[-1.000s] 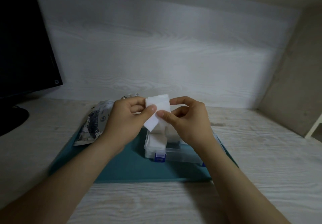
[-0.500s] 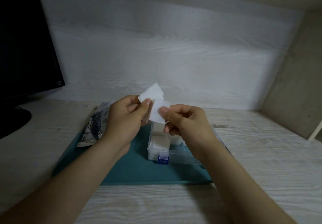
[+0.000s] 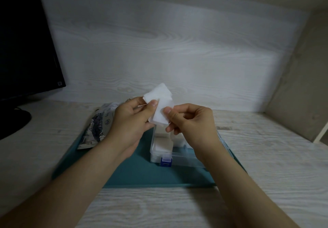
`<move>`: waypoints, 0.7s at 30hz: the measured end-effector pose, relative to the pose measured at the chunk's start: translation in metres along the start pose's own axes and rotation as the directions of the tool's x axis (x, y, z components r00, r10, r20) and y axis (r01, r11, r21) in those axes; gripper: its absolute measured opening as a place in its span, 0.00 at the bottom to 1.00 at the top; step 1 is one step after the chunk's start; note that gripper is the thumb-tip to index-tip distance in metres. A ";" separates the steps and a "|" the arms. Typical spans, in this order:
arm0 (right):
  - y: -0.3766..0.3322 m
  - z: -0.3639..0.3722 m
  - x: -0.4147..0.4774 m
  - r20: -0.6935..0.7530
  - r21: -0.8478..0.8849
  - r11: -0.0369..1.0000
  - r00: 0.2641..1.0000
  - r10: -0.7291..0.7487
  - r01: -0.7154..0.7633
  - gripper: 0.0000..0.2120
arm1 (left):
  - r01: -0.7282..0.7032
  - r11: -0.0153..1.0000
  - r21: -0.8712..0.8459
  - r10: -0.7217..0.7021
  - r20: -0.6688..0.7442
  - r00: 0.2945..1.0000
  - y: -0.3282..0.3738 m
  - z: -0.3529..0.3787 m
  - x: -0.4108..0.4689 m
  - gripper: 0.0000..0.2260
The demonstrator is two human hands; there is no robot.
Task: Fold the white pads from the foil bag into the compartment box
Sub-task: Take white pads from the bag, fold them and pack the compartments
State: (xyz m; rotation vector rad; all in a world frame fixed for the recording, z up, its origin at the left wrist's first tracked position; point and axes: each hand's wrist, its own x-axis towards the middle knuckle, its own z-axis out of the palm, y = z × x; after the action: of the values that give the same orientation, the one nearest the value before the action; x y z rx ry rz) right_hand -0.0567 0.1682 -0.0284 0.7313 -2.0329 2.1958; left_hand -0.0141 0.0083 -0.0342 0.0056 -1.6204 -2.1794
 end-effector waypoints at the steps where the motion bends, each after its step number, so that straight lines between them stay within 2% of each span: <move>1: 0.000 -0.001 0.000 -0.002 -0.009 1.000 1.000 0.004 -0.004 0.08 | 0.001 1.000 -0.009 -0.001 0.016 1.000 0.000 0.001 0.000 0.08; 15: 0.002 0.005 -0.002 0.007 -0.033 0.999 0.999 0.034 -0.034 0.12 | 0.029 0.996 -0.081 -0.028 0.009 1.000 -0.003 0.003 0.004 0.09; 21: 0.002 0.005 -0.004 -0.008 0.006 0.998 0.998 0.065 -0.065 0.13 | 0.038 0.991 -0.132 -0.035 0.028 0.999 -0.003 0.003 0.003 0.10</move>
State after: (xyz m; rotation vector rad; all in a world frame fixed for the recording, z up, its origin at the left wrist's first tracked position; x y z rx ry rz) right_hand -0.0527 0.1643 -0.0311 0.6657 -2.0758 2.2362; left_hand -0.0187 0.0112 -0.0355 -0.0319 -1.4968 -2.3195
